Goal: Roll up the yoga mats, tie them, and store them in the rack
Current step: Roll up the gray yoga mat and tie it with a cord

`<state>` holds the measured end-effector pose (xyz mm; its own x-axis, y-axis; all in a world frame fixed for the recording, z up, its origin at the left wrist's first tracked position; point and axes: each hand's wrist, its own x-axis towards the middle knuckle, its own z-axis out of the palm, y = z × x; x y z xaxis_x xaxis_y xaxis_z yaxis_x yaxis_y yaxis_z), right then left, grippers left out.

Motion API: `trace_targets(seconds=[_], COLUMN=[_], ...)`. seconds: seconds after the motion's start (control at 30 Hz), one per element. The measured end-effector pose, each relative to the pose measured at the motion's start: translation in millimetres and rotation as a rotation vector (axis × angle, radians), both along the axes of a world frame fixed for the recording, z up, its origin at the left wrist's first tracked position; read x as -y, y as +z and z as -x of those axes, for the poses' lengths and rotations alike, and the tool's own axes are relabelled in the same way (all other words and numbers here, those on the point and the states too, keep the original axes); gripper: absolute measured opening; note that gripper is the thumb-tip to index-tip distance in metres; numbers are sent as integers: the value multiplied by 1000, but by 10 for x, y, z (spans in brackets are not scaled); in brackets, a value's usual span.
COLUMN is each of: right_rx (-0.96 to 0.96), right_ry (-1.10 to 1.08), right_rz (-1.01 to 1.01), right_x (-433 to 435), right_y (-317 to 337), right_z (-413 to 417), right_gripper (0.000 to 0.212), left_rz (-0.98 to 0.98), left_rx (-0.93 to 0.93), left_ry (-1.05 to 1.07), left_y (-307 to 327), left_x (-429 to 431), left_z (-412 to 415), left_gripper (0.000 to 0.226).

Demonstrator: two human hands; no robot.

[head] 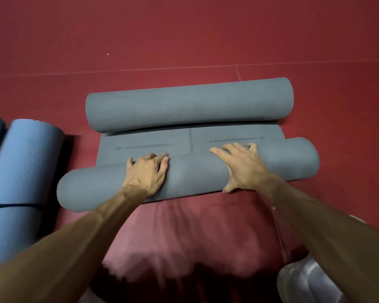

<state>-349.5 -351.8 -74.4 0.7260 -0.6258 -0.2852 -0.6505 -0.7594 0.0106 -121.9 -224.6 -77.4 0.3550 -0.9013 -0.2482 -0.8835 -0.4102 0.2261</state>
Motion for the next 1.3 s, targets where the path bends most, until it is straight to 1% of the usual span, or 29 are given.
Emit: trace_targets(seconds=[0.1, 0.2, 0.33, 0.43, 0.53, 0.6, 0.67, 0.73, 0.8, 0.9, 1.1, 1.23, 1.3], right_rx=[-20, -35, -66, -48, -6, 2, 7, 5, 35, 160, 219, 177, 117], right_ry=[-6, -40, -76, -69, -6, 37, 58, 61, 25, -12, -33, -43, -56], right_rz=[-63, -154, -238, -230, -124, -73, -52, 7, 98, 171, 211, 177, 137], right_x=[-99, -234, -339, -378, -394, -372, -347, -382, -464, -550, -495, -307, -219], right_y=[68, 123, 163, 162, 143, 124, 116, 81, -5, -166, -283, -268, -194], right_z=[24, 56, 102, 135, 148, 148, 132, 104, 75, 20, -136, -210, -267], right_gripper=[118, 120, 122, 121, 118, 117, 117, 121, 128, 133, 134, 139, 135], left_rz=[19, 40, -4, -25, -45, -86, -114, -100, -88, -92, -134, -175, -178], left_rx=[91, 172, 161, 161, 166, 172, 163, 134, 118, 114, 76, 38, 34], left_ry=[9, -41, -72, -85, -95, -104, -102, -92, -80, -60, -53, -29, -12], left_y=[-7, -17, -16, -43, -57, -46, -29, -18, -13, -17, -11, 12, 30], left_x=[-229, -436, -643, -682, -639, -554, -421, -285, -163, 11, 373, 553, 610], left_z=[195, 359, 471, 452, 399, 360, 308, 246, 196, 133, -33, -94, -112], left_gripper=[55, 67, 77, 80, 81, 78, 62, 52, 49, 46, 51, 54, 54])
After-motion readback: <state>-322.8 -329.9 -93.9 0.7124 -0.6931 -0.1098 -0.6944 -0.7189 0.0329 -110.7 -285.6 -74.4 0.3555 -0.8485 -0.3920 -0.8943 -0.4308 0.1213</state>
